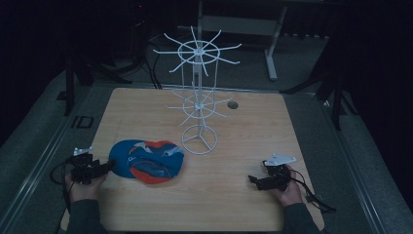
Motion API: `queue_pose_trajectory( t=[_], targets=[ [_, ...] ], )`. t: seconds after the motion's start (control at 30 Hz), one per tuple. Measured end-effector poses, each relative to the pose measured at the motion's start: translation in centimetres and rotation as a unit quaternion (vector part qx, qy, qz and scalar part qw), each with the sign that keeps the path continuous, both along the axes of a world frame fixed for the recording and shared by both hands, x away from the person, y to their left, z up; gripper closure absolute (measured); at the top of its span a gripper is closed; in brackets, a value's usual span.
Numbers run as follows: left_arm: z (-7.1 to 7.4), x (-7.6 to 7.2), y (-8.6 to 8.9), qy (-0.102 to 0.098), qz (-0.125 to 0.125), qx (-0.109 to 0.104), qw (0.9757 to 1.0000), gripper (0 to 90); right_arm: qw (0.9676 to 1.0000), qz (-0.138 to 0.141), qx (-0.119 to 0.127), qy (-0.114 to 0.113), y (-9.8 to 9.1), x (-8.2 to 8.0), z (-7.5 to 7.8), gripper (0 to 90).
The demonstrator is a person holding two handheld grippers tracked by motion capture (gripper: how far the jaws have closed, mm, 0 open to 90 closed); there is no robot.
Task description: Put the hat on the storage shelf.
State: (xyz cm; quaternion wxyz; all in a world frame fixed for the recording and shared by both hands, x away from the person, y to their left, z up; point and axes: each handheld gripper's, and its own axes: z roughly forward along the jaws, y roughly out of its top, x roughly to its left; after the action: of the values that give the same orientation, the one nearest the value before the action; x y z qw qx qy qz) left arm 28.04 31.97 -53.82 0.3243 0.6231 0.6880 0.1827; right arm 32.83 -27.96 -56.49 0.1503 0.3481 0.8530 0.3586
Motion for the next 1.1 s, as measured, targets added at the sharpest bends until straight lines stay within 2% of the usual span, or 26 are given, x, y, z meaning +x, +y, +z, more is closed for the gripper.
queue_pose_trajectory(
  t=[0.33,0.53,0.83,1.1],
  targets=[
    [0.7,0.3,0.0,0.008,-0.025,0.003,0.9997,37.3,1.0000,-0.004,0.000,0.000,0.0,-0.1,0.0,10.7],
    [1.5,0.4,-0.1,0.004,-0.034,0.000,0.9994,40.7,1.0000,-0.004,0.000,0.000,0.0,-0.1,0.0,10.7],
    [2.6,0.9,-1.3,-0.004,-0.066,-0.011,0.9978,49.3,1.0000,-0.004,0.000,0.000,0.0,-0.1,0.0,10.7],
    [3.4,1.7,-2.0,-0.007,-0.077,-0.005,0.9970,52.4,1.0000,-0.004,0.000,-0.001,0.0,-0.1,0.0,10.7]
  ],
)
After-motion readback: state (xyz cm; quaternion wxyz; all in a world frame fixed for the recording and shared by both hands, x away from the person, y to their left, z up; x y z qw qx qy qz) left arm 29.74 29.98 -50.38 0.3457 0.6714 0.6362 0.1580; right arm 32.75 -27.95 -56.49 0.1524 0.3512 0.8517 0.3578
